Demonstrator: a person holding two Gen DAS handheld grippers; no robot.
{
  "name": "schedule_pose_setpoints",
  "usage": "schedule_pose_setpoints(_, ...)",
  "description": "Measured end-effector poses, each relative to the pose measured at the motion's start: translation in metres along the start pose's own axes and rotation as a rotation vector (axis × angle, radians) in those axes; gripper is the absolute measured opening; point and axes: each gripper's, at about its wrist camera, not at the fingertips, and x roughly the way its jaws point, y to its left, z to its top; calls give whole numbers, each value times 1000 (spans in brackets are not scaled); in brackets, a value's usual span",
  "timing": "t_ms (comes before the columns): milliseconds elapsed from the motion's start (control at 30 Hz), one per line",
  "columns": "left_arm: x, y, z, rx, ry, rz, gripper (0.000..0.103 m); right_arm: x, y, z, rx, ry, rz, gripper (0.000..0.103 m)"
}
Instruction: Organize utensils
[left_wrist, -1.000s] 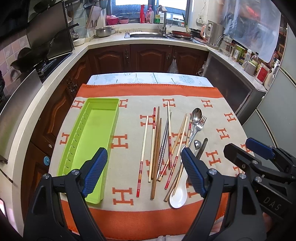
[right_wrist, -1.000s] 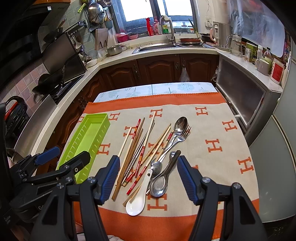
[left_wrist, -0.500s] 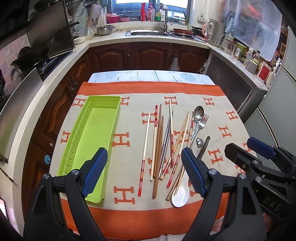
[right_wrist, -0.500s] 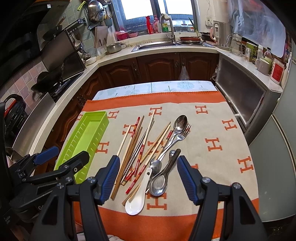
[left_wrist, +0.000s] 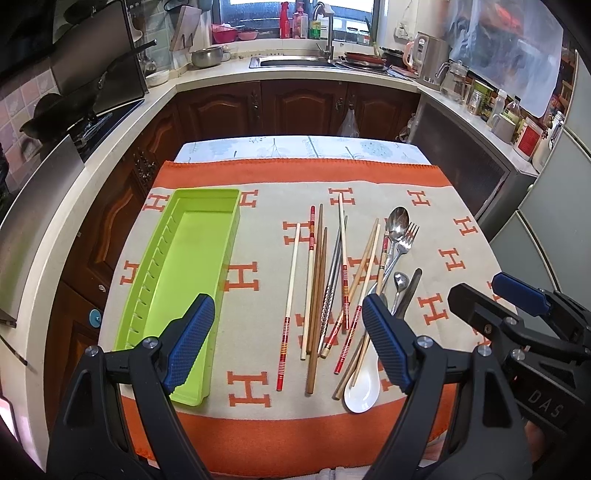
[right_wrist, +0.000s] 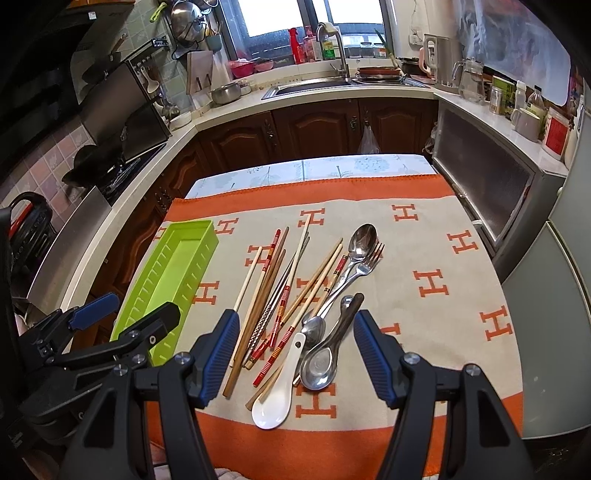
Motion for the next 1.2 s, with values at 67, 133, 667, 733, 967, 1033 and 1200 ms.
schedule_pose_setpoints(67, 4, 0, 1, 0, 9, -7, 80, 2, -1, 1, 3, 1, 4, 64)
schedule_pose_setpoints(133, 7, -1, 2, 1, 19, -14, 80, 3, -1, 2, 4, 4, 7, 64)
schedule_pose_setpoints(667, 61, 26, 58, 28, 99, -27, 61, 24, -13, 37, 15, 49, 53, 64)
schedule_pose_setpoints(733, 75, 29, 67, 22, 146, -51, 53, 27, -14, 45, 8, 46, 62, 60)
schedule_pose_setpoints(967, 128, 18, 69, 50, 312, -130, 38, 51, -23, 69, 43, 94, 123, 46)
schedule_pose_setpoints(1033, 145, 13, 63, 52, 370, -144, 30, 67, -27, 71, 69, 144, 152, 42)
schedule_pose_setpoints(1200, 184, 7, 42, 55, 483, -142, 24, 96, -34, 64, 130, 232, 205, 34)
